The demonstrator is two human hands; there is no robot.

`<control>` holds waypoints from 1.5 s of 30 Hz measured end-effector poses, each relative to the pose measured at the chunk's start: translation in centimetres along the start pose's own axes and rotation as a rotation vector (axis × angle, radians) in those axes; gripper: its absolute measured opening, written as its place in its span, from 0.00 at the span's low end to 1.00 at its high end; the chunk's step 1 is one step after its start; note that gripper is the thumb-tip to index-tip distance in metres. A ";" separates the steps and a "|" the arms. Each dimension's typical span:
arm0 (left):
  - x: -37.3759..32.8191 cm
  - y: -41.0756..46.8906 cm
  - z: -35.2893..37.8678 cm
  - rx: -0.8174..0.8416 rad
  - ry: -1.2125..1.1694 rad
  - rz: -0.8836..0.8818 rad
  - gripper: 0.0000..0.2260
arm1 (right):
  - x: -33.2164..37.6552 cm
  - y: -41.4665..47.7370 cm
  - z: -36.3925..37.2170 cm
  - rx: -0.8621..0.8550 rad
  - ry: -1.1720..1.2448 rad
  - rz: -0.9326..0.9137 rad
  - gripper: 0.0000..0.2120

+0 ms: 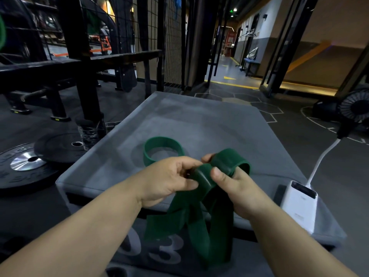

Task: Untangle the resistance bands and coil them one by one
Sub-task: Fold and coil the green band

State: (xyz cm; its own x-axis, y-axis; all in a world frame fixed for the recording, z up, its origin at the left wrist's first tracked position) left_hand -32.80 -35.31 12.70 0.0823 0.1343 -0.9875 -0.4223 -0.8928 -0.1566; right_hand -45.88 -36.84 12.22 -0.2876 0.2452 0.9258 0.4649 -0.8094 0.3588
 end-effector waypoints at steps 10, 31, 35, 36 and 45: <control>-0.4 0.6 -2.4 -0.444 0.130 0.091 0.14 | 1.0 -0.8 0.6 -0.066 -0.259 -0.027 0.07; -1.4 -0.5 -3.6 -0.482 0.574 0.122 0.09 | 0.8 -1.4 -4.3 -0.352 -0.289 0.253 0.32; -2.7 -1.4 -3.1 -0.440 0.353 0.249 0.19 | -0.6 -1.8 -3.7 -0.153 -0.394 0.323 0.36; -2.9 -1.7 -3.1 -0.426 0.309 0.272 0.21 | -0.8 -1.9 -3.4 -0.095 -0.380 0.342 0.34; -2.9 -1.8 -3.6 -0.459 0.786 0.159 0.22 | 0.4 -4.1 1.5 0.602 -0.006 0.403 0.12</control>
State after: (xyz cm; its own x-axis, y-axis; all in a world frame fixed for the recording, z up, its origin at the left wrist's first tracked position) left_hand -29.09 -35.66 15.88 0.7140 -0.1849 -0.6753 -0.0960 -0.9812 0.1672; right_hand -46.68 -32.65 11.33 0.0070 -0.0063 1.0000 0.9147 -0.4041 -0.0090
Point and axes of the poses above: each hand's wrist, its own y-axis towards the middle knuckle, its own z-axis out of the palm, x = y × z, the point moved 6 cm from there along y, towards the middle knuckle, and after that the axes turned 12 degrees about -z, right-handed, at the moved point
